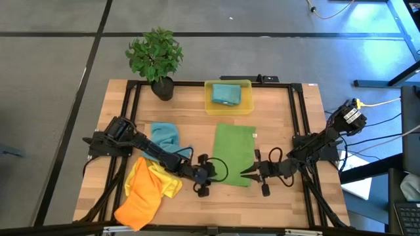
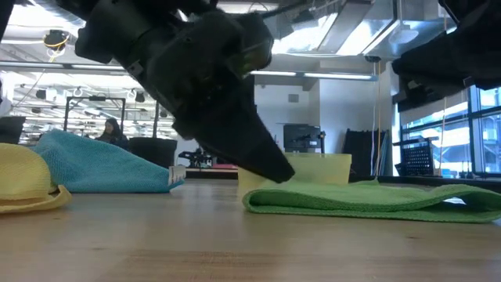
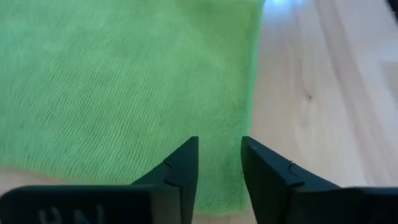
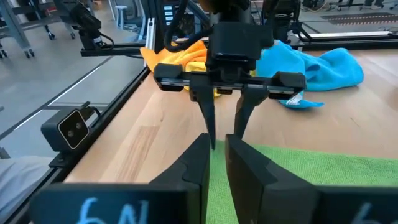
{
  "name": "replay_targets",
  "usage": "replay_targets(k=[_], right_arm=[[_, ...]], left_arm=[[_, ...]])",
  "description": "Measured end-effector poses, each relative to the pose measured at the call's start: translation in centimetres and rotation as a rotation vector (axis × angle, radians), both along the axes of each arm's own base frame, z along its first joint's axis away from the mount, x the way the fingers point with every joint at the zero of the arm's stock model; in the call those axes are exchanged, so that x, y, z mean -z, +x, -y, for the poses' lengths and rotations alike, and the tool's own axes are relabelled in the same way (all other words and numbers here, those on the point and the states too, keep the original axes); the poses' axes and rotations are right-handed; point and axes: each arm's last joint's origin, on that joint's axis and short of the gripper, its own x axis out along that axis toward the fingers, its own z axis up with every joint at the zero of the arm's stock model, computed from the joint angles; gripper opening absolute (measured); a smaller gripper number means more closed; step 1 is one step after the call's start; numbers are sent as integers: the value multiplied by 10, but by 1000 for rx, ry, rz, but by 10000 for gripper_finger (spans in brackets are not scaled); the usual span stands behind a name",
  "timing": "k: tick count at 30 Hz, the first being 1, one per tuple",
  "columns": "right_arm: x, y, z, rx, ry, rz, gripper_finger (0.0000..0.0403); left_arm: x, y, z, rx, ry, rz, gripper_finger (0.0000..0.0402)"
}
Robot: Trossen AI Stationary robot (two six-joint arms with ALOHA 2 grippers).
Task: Fold microfiber towels
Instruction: Fold the green microfiber towel
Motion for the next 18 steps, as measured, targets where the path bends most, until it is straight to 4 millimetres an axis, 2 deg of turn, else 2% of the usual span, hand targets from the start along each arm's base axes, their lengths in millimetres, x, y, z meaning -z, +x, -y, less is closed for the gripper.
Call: replay_targets(k=[4, 9, 13, 18], right_arm=[[-3, 0, 0, -6, -21, 19, 53], [-5, 0, 0, -8, -28, 26, 53], [-5, 0, 0, -9, -33, 25, 53], [-3, -3, -3, -37, -70, 13, 66]], left_arm=[[-10, -1, 1, 51, 48, 11, 134], [-45, -4, 2, 73, 4, 95, 139], [-69, -12, 12, 144, 29, 174, 140], [-73, -21, 26, 209, 174, 192, 140]])
